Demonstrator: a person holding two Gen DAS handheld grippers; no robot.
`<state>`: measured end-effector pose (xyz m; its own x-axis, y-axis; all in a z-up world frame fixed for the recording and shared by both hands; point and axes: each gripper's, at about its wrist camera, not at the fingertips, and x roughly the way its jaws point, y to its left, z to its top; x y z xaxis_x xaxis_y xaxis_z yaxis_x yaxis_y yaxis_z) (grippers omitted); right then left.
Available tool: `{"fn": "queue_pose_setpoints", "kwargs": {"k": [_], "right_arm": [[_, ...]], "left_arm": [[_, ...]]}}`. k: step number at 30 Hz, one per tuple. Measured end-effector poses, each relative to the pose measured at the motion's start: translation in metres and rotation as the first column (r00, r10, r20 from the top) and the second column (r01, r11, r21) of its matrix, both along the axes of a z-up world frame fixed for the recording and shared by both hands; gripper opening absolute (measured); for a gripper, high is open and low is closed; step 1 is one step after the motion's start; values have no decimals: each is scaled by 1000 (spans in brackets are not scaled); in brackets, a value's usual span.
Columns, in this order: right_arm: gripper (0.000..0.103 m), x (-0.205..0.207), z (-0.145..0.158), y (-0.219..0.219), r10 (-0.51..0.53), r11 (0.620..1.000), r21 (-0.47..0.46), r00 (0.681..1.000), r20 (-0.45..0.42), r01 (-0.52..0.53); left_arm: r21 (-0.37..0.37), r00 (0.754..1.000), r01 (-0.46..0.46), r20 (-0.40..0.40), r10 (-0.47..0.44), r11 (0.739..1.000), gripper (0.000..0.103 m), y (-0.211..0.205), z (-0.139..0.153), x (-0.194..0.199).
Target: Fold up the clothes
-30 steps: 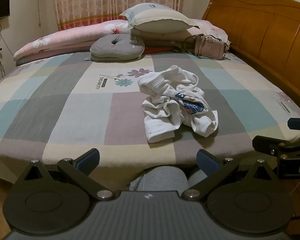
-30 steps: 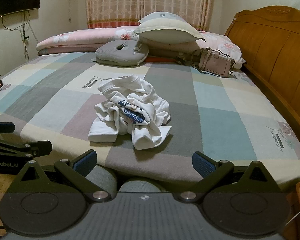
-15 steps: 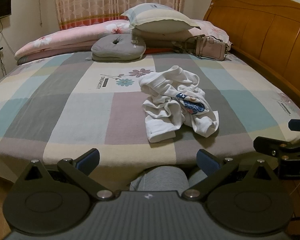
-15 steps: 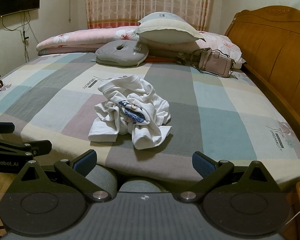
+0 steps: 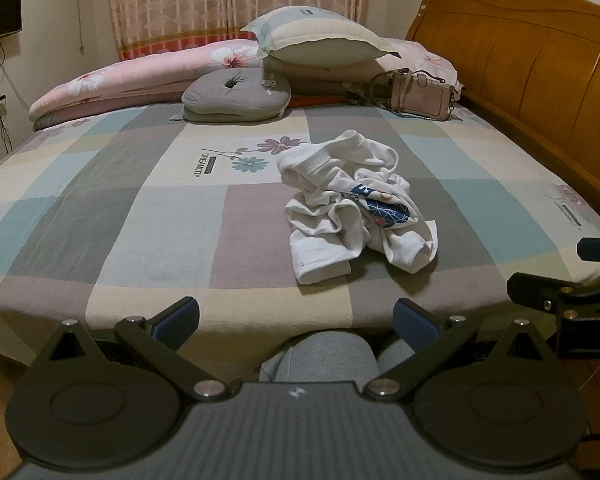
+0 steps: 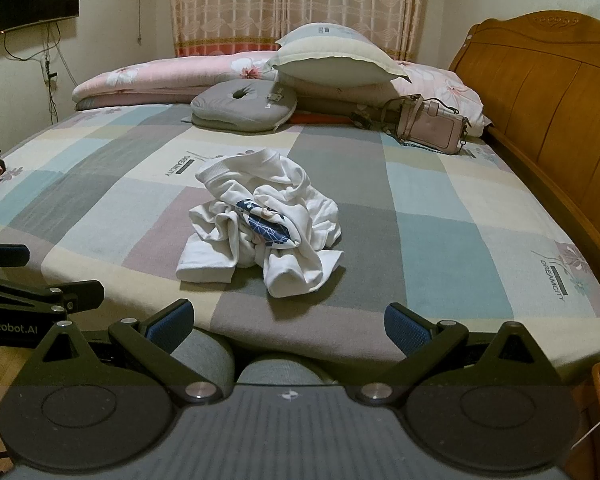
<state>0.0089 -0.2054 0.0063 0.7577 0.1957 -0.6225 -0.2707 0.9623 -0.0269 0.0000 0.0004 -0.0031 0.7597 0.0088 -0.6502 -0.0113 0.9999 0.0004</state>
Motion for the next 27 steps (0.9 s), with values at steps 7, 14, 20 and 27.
{"fn": "queue_pose_setpoints", "kwargs": {"k": [7,14,20,27], "right_arm": [[103,-1,-1,0,1,1000,-3,1000,-5,-1],[103,-1,-2,-1,1,1000,-5,1000,-7,-1],[103,1,-3,-4,-5,1000,-1,1000,-13,5],[103,2,-3,-3,-8,1000,-1,1000,-16,8]], "left_arm": [[-3,1000,-4,2,4,1000,102,0,0,-1],[-1,1000,-3,0,3,1000,102,-2,-1,2],[1,1000,3,2,-3,1000,102,-3,0,3],[-2,1000,3,4,-3,1000,102,-1,2,4]]}}
